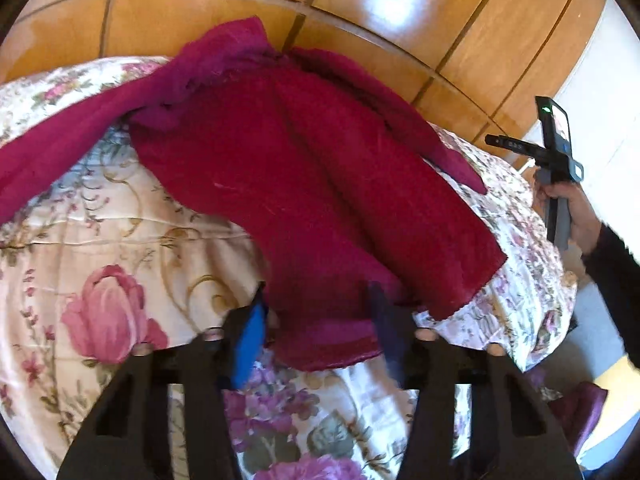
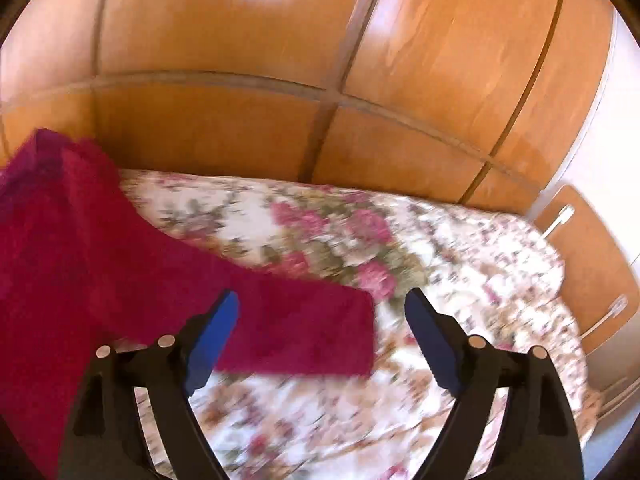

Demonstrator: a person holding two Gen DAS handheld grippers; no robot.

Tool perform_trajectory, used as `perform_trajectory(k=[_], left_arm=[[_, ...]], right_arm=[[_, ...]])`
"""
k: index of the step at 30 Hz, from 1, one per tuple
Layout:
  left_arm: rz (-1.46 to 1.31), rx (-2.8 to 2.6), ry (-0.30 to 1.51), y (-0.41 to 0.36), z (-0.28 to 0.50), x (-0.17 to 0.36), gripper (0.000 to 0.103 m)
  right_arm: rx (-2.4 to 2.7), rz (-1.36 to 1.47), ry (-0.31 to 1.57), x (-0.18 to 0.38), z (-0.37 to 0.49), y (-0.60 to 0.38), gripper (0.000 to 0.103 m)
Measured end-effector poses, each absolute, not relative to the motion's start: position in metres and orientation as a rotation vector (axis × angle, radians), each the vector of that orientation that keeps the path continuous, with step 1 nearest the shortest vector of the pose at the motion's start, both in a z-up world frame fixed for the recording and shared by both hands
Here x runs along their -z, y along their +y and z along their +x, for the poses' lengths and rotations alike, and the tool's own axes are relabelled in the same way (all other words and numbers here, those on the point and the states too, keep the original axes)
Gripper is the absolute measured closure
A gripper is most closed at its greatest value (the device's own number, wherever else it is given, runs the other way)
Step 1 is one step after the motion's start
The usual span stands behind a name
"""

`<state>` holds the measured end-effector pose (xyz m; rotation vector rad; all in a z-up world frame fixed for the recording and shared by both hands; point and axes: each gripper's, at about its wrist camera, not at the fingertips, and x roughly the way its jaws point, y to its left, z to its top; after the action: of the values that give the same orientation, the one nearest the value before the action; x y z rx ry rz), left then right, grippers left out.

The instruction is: Fold small clothes

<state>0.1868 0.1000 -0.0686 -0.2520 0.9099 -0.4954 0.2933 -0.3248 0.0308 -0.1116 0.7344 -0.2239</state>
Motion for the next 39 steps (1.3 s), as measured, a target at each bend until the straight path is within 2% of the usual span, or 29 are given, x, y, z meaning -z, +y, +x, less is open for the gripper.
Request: perform_trajectory(k=[1,4,5,6,9,11,12,13,20,23,28,32,36,38,39], left_arm=[[-0.259,0.498,0.910,0.100,0.188,0.069,0.061],[-0.284,0.507,0.918,0.098,0.191,0.071,0.072],[-0.294,0.503,0.923,0.098,0.192,0.072,0.081],[-0.307,0.498,0.928,0.100,0.193,0.073,0.085],[-0.330,0.491,0.934,0.105,0.192,0.070,0.091],[-0.327,0.485,0.927,0.106,0.190,0.062,0.093],[-0.322,0.481,0.918,0.106,0.188,0.057,0.094],[-0.318,0.478,0.905,0.109,0.186,0.048,0.094],[-0.444,0.501,0.832,0.149,0.166,-0.002,0.097],[-0.482,0.500,0.824,0.174,0.146,-0.015,0.097],[-0.477,0.400,0.884,0.211,0.101,-0.006,0.097],[-0.515,0.280,0.981,0.235,0.070,0.028,0.097],[-0.535,0.251,1.053,0.227,0.061,0.058,0.097],[-0.522,0.245,1.059,0.222,0.061,0.060,0.097],[-0.509,0.229,1.056,0.221,0.059,0.059,0.096]], right_arm=[[0.167,-0.087,0.731,-0.031,0.276,-0.316,0.018],[-0.052,-0.001,0.812,-0.016,0.235,-0.285,0.018],[-0.111,0.019,0.858,-0.003,0.222,-0.272,0.018],[-0.137,0.032,0.891,0.007,0.216,-0.264,0.018],[-0.161,0.034,0.998,0.043,0.215,-0.243,0.023],[-0.203,0.053,1.047,0.058,0.214,-0.235,0.064],[-0.219,0.031,1.036,0.055,0.211,-0.228,0.072],[-0.248,0.019,1.029,0.049,0.208,-0.222,0.096],[-0.319,0.028,0.853,-0.038,0.152,-0.233,0.096],[-0.344,0.043,0.833,-0.055,0.122,-0.236,0.096],[-0.353,0.057,0.934,-0.023,0.076,-0.243,0.096],[-0.352,0.098,1.049,0.021,0.048,-0.245,0.097],[-0.327,0.125,1.108,0.051,0.046,-0.247,0.097],[-0.313,0.126,1.091,0.045,0.052,-0.252,0.088],[-0.302,0.126,1.072,0.041,0.058,-0.257,0.079]])
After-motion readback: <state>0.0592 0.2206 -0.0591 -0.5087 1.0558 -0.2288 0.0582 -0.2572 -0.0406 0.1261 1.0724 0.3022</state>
